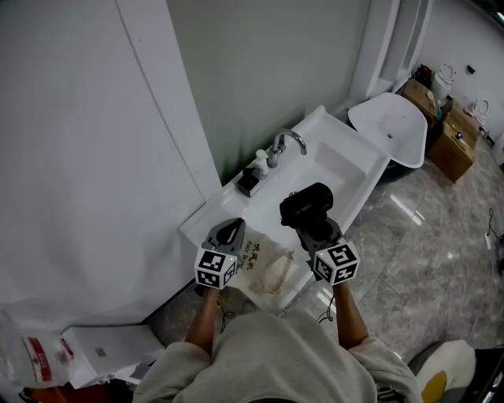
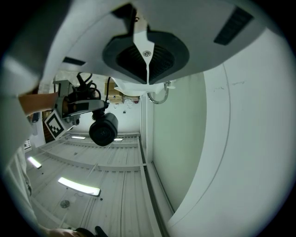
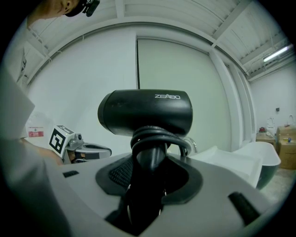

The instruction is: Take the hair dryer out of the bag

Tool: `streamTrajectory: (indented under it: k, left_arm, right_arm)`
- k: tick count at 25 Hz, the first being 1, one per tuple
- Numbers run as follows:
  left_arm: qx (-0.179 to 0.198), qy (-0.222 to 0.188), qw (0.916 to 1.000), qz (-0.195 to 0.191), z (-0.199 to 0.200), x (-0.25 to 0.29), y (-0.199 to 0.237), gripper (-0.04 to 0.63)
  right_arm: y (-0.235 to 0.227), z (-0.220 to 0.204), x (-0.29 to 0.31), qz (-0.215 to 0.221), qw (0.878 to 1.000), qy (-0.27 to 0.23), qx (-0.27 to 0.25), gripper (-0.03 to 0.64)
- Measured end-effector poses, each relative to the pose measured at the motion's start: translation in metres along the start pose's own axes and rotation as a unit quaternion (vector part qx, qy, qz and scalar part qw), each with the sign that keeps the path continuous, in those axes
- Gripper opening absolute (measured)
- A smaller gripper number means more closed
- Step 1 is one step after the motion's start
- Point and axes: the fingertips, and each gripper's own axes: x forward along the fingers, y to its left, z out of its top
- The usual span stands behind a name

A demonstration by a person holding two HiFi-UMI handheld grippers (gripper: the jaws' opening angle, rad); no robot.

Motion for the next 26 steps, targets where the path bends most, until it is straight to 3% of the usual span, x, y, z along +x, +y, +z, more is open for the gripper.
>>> streamTrajectory:
  k: [26]
  left_arm:
    - [0.007, 0.001, 1.0000, -0.001, 0.0028, 0.0105, 0.0030, 0.018]
  right_arm:
    - [-0.0035, -0.0044, 0.0071, -0.007, 1.000, 0.004, -0.004, 0.166]
